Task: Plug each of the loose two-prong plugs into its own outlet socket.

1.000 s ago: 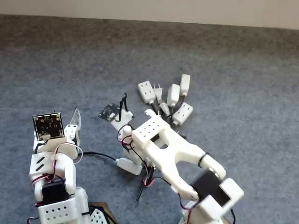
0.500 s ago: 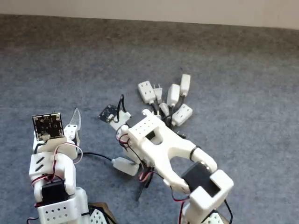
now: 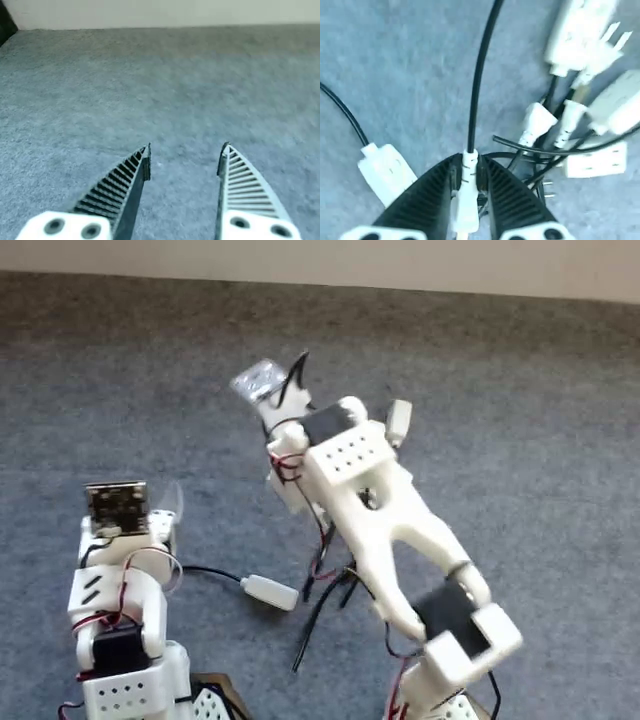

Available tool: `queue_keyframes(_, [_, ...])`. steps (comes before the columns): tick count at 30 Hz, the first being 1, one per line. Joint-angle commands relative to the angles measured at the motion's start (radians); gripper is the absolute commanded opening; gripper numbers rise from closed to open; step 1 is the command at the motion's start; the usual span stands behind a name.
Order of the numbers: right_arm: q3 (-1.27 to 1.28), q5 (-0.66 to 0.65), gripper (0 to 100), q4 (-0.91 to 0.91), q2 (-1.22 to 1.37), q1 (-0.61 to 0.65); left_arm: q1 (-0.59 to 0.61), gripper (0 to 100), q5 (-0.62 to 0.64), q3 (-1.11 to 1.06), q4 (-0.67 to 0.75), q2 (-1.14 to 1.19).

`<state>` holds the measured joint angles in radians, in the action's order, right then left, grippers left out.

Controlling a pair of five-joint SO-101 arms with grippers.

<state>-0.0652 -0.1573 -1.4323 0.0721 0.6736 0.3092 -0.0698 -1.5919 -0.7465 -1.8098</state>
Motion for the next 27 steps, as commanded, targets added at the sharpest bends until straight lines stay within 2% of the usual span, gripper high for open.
queue_keyframes(1, [0.114,0.055,0.7,0.122,-0.211,-0.016,-0.084,22,-0.049,0.077,-0.12,-0.005])
queue_keyframes(6, [0.559,0.072,0.7,0.455,-0.479,-0.015,-0.147,22,-0.143,0.16,-0.285,-0.004])
queue_keyframes(9, [0.791,0.072,0.6,0.572,-0.639,-0.016,-0.22,22,-0.216,0.209,-0.42,-0.004])
queue_keyframes(11, [0.894,0.072,0.6,0.584,-0.736,-0.015,-0.26,22,-0.273,0.214,-0.494,-0.002])
queue_keyframes(14, [0.989,0.072,0.6,0.584,-0.858,-0.013,-0.308,22,-0.417,0.176,-0.512,-0.001])
queue_keyframes(17, [1.072,0.072,0.6,0.582,-0.944,-0.015,-0.348,22,-0.508,0.148,-0.552,-0.001])
queue_keyframes(22, [1.167,0.072,0.6,0.587,-0.987,-0.013,-0.39,22,-0.531,0.148,-0.562,-0.001])
queue_keyframes(27, [1.175,0.072,0.6,0.588,-0.987,-0.013,-0.509,22,-0.568,0.179,-0.568,0.088])
